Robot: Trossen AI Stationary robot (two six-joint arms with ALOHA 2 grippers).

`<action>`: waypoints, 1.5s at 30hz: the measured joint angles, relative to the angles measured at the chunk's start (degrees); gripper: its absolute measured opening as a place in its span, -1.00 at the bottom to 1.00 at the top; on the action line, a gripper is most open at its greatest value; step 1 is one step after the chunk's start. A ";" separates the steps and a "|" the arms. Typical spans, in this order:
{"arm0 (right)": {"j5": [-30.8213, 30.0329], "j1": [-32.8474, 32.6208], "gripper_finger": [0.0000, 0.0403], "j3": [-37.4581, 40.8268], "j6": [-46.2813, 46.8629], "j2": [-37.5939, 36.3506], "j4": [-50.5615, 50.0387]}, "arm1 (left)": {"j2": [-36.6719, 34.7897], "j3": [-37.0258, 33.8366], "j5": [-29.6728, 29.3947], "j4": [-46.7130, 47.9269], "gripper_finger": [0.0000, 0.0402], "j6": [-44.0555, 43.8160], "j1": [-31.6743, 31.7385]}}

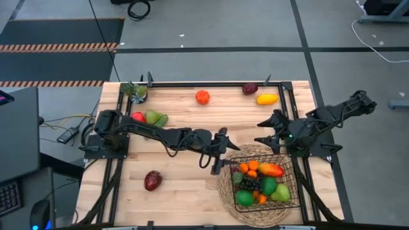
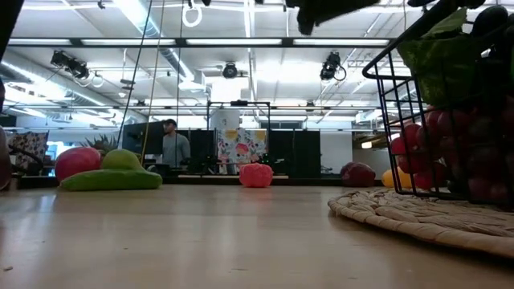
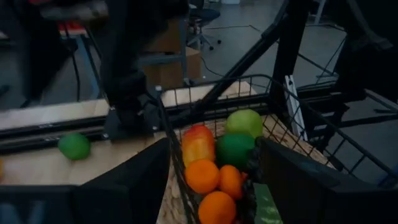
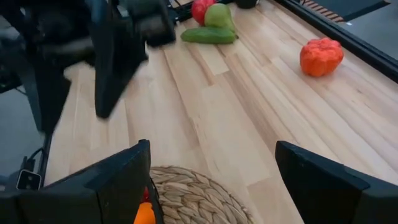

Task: Build produce basket
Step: Put the orange pumpkin into the black wire basket

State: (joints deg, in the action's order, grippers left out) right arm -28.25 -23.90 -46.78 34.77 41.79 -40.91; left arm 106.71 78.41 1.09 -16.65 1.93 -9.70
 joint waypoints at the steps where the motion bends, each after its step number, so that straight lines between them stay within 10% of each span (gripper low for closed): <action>1: 0.38 0.00 0.73 0.00 -0.12 0.31 0.00 | -1.04 0.02 -0.38 1.62 0.25 0.39 0.04; 12: 0.89 -1.16 0.73 0.00 0.69 5.85 -0.31 | -8.39 -0.19 -1.84 18.89 0.08 -0.84 2.22; 29: -2.12 -2.13 0.73 0.01 5.42 15.73 1.45 | -15.99 -39.39 2.28 -36.05 -0.23 -12.49 9.40; 45: 13.32 9.30 0.73 -0.87 -9.49 30.89 24.10 | -32.58 -51.16 -14.03 -15.80 -0.32 -17.72 4.55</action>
State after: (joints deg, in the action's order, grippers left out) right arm -14.93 -14.60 -47.65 25.28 72.67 -16.80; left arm 74.13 27.25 -12.94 -32.45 -15.80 -5.15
